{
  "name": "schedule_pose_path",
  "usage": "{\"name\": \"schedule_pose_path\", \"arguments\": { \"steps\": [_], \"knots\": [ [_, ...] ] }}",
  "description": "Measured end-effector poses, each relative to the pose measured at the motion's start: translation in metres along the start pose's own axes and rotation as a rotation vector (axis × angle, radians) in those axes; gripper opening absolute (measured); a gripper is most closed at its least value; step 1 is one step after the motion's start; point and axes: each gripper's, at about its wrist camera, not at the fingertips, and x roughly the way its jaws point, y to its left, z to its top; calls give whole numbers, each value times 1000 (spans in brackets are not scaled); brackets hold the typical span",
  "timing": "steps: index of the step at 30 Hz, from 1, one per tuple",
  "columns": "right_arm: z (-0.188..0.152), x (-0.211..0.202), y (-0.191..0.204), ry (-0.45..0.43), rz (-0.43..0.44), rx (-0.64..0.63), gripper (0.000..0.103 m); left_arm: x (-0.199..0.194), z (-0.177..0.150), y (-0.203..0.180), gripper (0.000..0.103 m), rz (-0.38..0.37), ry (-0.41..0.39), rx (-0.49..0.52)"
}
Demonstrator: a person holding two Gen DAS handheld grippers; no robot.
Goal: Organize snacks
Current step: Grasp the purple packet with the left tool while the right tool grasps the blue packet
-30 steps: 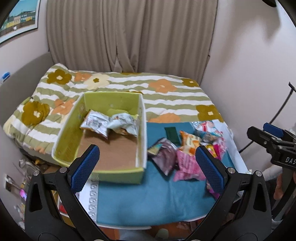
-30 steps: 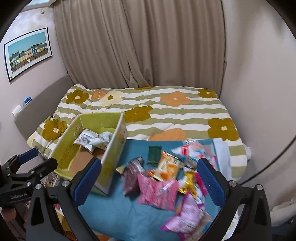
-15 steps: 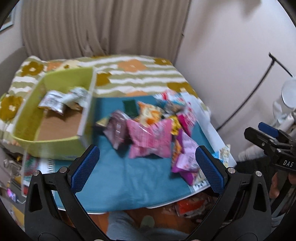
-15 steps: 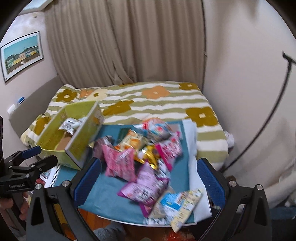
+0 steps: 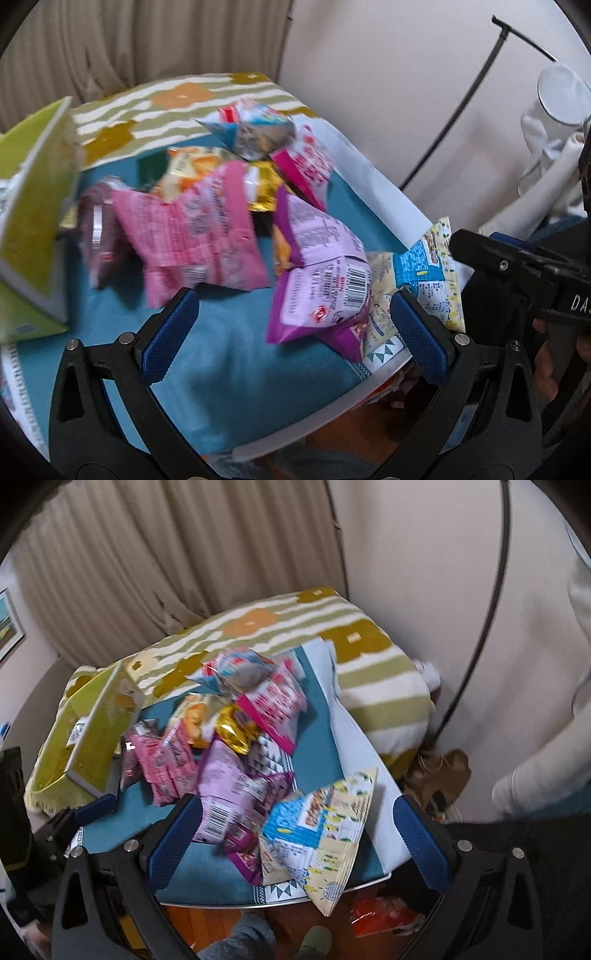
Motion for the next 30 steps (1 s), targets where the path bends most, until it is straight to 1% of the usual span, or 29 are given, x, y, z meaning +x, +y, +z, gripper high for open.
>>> {"name": "schedule_pose_path", "arguments": {
  "steps": [3, 6, 13, 14, 15, 19, 25, 26, 30],
  "knots": [
    [-6, 12, -5, 20, -19, 36, 103, 18, 2, -2, 102, -34, 18, 13],
    [-12, 22, -7, 37, -29, 69, 103, 35, 4, -6, 101, -52, 37, 40],
    [-16, 42, -12, 68, -37, 125, 103, 69, 10, -12, 82, -98, 94, 88],
    [-15, 44, -13, 71, -39, 131, 103, 74, 11, -12, 71, -110, 111, 88],
    [-15, 47, -14, 75, -39, 138, 102, 77, 11, -13, 67, -102, 122, 91],
    [-17, 56, -15, 93, -38, 156, 100, 76, 11, -11, 64, -122, 139, 103],
    [-18, 67, -13, 117, -23, 169, 100, 66, 9, -4, 64, -97, 155, 121],
    [-18, 69, -12, 118, -20, 170, 99, 65, 8, -3, 64, -94, 157, 121],
    [-17, 75, -9, 133, -17, 172, 89, 61, 5, -3, 63, -92, 165, 113]
  ]
}}
